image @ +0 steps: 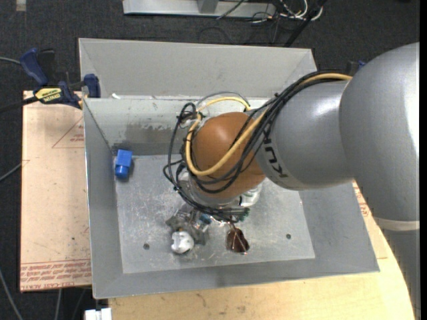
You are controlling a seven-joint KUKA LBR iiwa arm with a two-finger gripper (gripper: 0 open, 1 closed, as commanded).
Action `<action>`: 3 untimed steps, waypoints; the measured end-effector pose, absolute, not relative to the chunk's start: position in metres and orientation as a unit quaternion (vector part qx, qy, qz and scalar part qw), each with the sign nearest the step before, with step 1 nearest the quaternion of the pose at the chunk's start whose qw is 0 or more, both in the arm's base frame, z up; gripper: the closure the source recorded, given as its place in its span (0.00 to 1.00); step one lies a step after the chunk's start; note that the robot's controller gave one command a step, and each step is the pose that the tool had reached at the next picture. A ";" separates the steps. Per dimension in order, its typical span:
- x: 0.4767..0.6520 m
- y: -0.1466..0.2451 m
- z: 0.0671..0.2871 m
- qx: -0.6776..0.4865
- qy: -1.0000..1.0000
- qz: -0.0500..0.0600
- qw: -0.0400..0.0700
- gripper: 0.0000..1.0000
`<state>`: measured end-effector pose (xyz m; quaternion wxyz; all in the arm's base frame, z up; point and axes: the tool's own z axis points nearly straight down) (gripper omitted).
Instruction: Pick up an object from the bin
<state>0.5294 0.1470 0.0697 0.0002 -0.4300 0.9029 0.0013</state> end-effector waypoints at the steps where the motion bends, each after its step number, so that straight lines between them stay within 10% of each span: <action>1: 0.529 0.147 0.072 -0.429 0.903 0.002 0.000 1.00; 3: 0.528 0.148 0.092 -0.429 0.903 0.001 -0.001 1.00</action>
Offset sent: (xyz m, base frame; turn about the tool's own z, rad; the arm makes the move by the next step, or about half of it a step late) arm -0.0001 -0.0002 0.0232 0.0000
